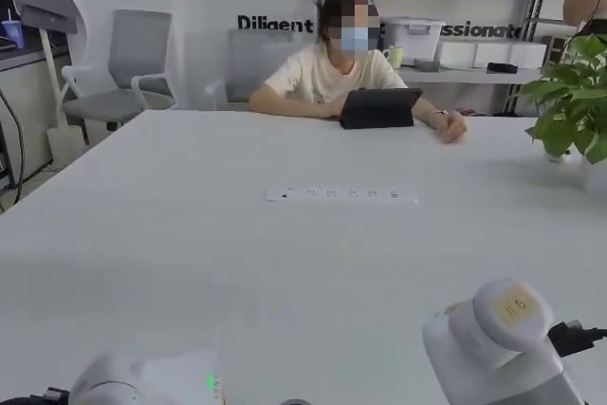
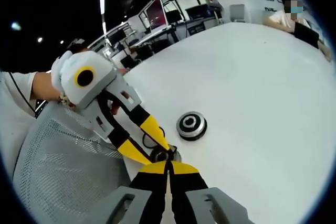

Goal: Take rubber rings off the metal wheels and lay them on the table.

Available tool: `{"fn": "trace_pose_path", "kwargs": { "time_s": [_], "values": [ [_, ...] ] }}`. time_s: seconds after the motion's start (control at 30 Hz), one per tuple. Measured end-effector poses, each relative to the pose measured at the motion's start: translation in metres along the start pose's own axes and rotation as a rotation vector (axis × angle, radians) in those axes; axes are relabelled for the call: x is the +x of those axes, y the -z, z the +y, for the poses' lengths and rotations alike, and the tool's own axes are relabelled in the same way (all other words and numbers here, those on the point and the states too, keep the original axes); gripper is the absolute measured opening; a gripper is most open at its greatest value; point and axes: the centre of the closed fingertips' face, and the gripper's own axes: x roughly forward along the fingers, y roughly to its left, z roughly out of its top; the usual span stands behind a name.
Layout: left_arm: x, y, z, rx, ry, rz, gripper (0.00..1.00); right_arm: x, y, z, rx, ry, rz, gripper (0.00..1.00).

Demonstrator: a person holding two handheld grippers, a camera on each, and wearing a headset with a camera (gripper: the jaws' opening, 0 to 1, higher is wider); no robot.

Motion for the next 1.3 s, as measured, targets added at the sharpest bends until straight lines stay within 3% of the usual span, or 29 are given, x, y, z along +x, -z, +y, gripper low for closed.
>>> {"fn": "trace_pose_path", "kwargs": {
  "time_s": [0.17,0.33,0.47,0.57,0.73,1.0,1.3],
  "values": [
    [-0.003,-0.001,-0.001,0.005,0.011,0.006,0.15,-0.001,-0.001,0.000,-0.001,0.000,-0.008,0.00],
    [-0.010,-0.011,0.001,0.001,0.016,-0.023,0.19,-0.001,-0.004,0.003,-0.009,-0.009,-0.019,0.00],
    [-0.016,-0.023,0.006,0.060,0.010,-0.030,0.23,-0.001,-0.006,0.004,-0.018,-0.013,-0.024,0.00],
    [-0.023,-0.030,0.009,0.072,0.008,-0.040,0.30,-0.001,-0.006,0.006,-0.021,-0.018,-0.026,0.00],
    [-0.032,-0.033,0.013,0.084,0.001,-0.016,0.43,-0.002,-0.008,0.007,-0.022,-0.025,-0.033,0.00],
    [-0.057,-0.050,0.013,0.076,0.010,-0.035,0.52,-0.005,-0.012,0.006,-0.017,-0.021,-0.051,0.00],
    [-0.087,-0.052,0.018,0.069,-0.044,-0.040,0.64,-0.006,-0.015,0.009,-0.023,-0.029,-0.062,0.00]
  ]
}}
